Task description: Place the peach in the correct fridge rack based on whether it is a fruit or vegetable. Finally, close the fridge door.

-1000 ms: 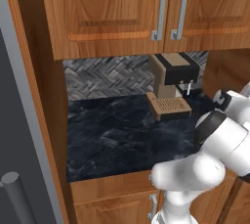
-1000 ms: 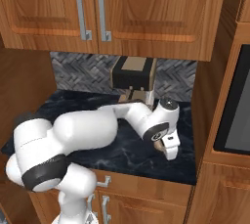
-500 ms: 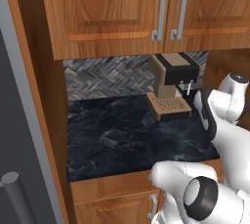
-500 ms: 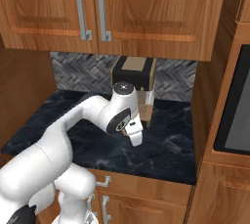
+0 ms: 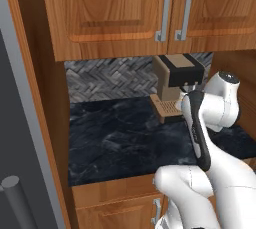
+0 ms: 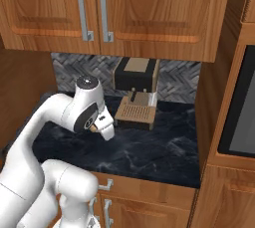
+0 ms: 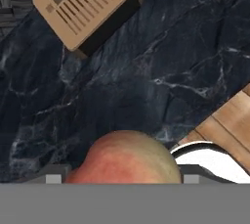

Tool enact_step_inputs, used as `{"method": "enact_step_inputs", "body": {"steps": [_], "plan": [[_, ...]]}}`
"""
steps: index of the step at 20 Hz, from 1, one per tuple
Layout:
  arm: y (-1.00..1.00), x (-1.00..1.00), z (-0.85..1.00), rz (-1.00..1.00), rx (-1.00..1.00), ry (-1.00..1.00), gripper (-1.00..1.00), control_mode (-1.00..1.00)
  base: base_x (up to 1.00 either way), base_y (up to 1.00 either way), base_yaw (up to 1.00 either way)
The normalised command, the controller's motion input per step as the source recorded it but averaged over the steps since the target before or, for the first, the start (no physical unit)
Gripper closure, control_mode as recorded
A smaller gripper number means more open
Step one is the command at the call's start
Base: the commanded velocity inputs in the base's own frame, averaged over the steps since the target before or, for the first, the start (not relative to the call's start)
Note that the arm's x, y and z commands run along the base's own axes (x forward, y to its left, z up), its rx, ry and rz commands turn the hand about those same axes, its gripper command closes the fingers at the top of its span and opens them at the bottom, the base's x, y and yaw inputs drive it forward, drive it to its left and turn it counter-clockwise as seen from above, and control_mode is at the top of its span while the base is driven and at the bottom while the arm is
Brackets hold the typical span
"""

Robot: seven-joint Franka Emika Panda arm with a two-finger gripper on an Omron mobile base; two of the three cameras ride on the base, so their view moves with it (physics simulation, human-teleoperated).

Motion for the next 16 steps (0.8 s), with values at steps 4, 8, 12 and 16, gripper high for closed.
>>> {"method": "enact_step_inputs", "body": {"steps": [4,8,12,16], "plan": [[0.9,0.09,0.26,0.25,-0.05,0.0,1.0,-1.0,0.0,0.0,0.0],[0.03,0.0,0.0,0.0,0.0,0.0,1.0,1.0,-0.01,0.0,0.0],[0.0,0.0,0.0,0.0,0.0,0.0,1.0,1.0,-0.79,0.0,0.13],[0.0,0.0,0.0,0.0,0.0,0.0,1.0,1.0,-1.0,0.0,0.28]]}}
